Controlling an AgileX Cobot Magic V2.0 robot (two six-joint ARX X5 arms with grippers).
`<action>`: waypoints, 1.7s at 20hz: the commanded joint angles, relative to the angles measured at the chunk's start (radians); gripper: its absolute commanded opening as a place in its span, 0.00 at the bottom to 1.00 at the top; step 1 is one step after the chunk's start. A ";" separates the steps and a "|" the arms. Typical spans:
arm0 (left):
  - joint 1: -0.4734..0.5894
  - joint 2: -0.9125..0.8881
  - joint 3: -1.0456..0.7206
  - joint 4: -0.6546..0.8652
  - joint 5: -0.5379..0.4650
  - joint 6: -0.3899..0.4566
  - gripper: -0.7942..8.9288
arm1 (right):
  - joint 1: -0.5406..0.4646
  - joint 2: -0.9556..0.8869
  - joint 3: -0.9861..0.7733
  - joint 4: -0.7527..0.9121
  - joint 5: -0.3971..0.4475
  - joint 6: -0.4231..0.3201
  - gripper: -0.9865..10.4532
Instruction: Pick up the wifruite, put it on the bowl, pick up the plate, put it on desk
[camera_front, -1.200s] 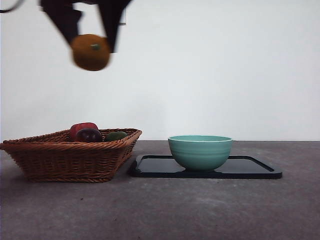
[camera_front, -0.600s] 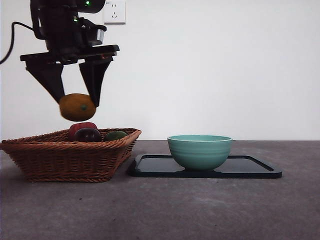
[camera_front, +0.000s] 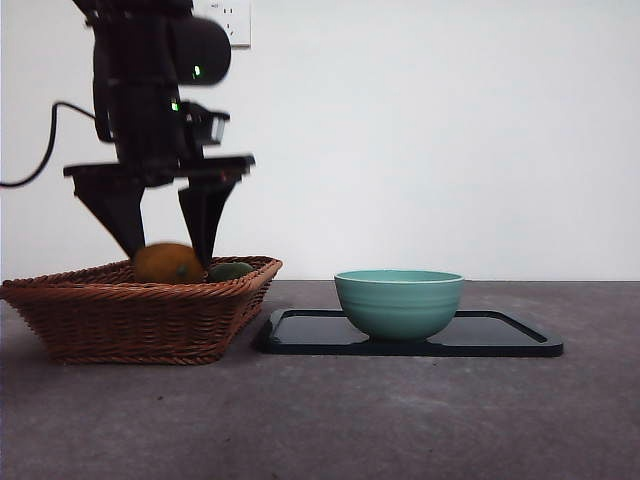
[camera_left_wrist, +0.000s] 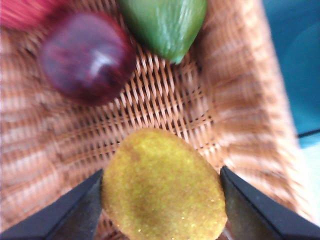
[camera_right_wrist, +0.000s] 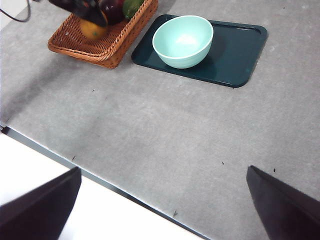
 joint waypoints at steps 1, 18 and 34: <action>-0.004 0.055 0.013 0.009 -0.001 -0.010 0.37 | 0.004 0.001 0.008 -0.034 -0.001 0.010 0.61; 0.010 0.045 0.065 -0.052 0.000 -0.010 0.60 | 0.004 0.001 0.008 -0.035 -0.002 0.011 0.61; -0.094 -0.710 0.066 -0.226 0.224 0.066 0.76 | 0.004 0.001 0.008 -0.029 -0.001 0.014 0.61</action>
